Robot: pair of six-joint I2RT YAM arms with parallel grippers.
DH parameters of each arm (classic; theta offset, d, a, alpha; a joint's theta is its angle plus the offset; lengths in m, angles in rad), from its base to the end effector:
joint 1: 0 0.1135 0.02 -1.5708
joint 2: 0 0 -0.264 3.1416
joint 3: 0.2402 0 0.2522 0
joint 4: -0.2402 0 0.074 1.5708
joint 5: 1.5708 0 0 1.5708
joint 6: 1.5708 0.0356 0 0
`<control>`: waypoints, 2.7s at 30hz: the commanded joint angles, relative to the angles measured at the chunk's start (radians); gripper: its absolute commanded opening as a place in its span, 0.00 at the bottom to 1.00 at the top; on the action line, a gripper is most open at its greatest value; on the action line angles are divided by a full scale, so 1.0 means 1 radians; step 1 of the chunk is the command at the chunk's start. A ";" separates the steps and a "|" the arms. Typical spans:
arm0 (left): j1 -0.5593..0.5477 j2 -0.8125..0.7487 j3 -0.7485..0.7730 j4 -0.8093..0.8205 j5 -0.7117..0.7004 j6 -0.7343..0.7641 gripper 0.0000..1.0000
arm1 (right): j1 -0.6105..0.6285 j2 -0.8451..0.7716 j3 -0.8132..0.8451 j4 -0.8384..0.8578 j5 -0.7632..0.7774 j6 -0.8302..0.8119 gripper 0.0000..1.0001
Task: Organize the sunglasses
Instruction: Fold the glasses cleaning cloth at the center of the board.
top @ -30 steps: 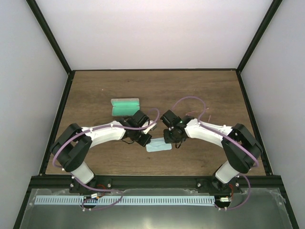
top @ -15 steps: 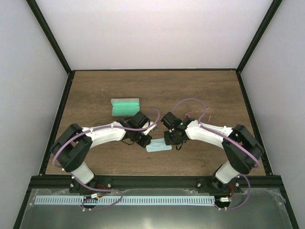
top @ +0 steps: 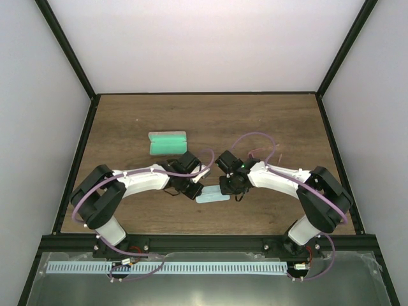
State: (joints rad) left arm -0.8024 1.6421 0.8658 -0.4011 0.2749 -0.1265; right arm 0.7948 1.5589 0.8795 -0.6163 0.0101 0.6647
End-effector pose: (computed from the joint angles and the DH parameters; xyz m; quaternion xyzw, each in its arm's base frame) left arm 0.1995 -0.2204 0.1480 0.3474 0.9076 -0.2069 0.1129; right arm 0.1928 0.1959 0.1648 -0.0637 0.9885 0.0877 0.1055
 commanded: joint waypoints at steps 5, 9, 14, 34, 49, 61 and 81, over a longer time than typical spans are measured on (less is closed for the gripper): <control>-0.008 0.019 -0.010 0.006 -0.003 0.005 0.04 | 0.006 -0.006 -0.001 0.003 -0.002 -0.001 0.02; -0.009 -0.006 -0.026 0.013 -0.009 0.021 0.06 | 0.007 -0.039 0.002 0.007 -0.011 -0.009 0.07; -0.009 -0.033 -0.032 -0.001 -0.039 0.034 0.10 | 0.007 -0.076 0.007 -0.009 -0.003 -0.017 0.12; -0.008 -0.079 -0.005 0.026 0.090 -0.015 0.38 | 0.006 0.056 0.075 0.096 -0.076 -0.028 0.01; -0.008 0.132 0.091 0.039 -0.018 -0.081 0.37 | 0.021 0.051 0.019 0.111 -0.115 -0.004 0.01; -0.008 0.110 0.099 0.034 -0.011 -0.091 0.37 | 0.070 0.023 -0.041 0.109 -0.122 0.049 0.01; -0.009 0.100 0.105 0.036 -0.026 -0.119 0.37 | 0.118 -0.125 -0.028 0.006 -0.038 0.101 0.02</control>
State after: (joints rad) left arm -0.8070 1.7508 0.9592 -0.3611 0.2665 -0.2333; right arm 0.9138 1.4635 0.8368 -0.5728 -0.0841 0.7506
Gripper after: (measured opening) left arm 0.372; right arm 0.012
